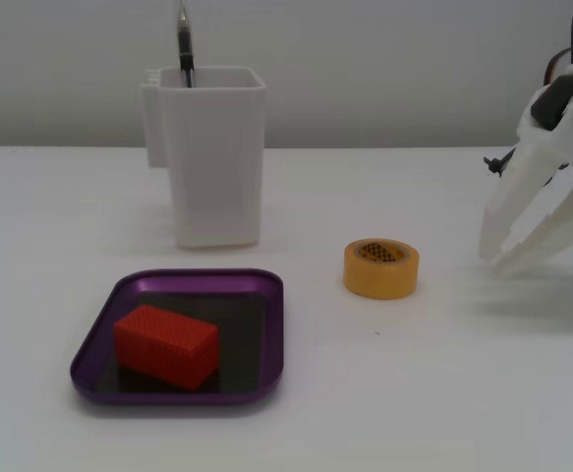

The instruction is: Grab up the yellow tape and put it in the box.

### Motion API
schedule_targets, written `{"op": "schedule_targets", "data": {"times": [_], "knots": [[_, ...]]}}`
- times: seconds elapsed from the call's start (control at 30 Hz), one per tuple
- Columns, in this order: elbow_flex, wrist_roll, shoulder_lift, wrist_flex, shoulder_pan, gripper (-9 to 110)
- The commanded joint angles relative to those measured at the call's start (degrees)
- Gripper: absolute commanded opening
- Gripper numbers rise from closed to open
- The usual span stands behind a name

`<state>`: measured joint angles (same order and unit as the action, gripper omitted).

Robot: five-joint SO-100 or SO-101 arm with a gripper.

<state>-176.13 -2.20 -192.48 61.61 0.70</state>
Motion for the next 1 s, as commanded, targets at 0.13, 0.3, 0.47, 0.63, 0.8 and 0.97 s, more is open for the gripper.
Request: {"op": "schedule_targets", "data": {"times": [0.13, 0.3, 0.47, 0.63, 0.8, 0.97], "knots": [[-0.53, 0.26, -5.71, -0.88, 0.35, 0], [-0.53, 0.26, -5.71, -0.88, 0.35, 0], [-0.53, 0.26, -5.71, -0.88, 0.35, 0], [-0.53, 0.26, -5.71, -0.88, 0.35, 0], [0.09, 0.35, -5.71, -0.53, 0.18, 0], [4.22, 0.35, -5.54, -0.62, 0.0, 0]]}}
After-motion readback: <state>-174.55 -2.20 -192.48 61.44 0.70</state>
